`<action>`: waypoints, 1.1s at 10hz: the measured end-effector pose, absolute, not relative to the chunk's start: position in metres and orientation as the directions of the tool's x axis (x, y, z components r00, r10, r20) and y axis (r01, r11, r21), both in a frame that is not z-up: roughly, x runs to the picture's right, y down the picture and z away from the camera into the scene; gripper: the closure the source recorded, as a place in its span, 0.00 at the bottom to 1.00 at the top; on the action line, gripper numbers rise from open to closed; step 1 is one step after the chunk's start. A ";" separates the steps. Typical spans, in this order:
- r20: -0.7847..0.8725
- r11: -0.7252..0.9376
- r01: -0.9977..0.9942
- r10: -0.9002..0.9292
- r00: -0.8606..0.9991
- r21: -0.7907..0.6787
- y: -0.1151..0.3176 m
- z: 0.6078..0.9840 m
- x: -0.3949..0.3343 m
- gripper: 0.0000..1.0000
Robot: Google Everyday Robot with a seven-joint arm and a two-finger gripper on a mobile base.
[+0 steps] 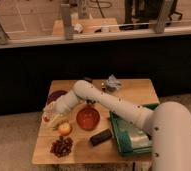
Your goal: Place pepper in purple bowl
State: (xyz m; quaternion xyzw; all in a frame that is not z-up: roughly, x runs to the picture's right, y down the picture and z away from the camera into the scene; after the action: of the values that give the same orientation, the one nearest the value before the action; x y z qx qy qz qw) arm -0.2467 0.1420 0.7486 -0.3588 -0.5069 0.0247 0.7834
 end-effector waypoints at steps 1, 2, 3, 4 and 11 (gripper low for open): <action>0.772 0.739 0.320 0.407 0.488 -0.592 0.143 0.750 -0.247 0.59; 0.771 0.742 0.316 0.406 0.491 -0.592 0.141 0.750 -0.247 0.69; 0.771 0.745 0.313 0.402 0.493 -0.589 0.141 0.750 -0.248 0.80; 0.772 0.749 0.307 0.403 0.491 -0.587 0.138 0.748 -0.247 0.88; 0.818 0.837 0.198 0.400 0.413 -0.510 0.040 0.690 -0.202 1.00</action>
State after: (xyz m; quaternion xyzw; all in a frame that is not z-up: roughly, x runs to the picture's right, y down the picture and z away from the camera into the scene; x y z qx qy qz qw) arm -0.2025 0.0400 0.6897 -0.2780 -0.5379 0.0638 0.7933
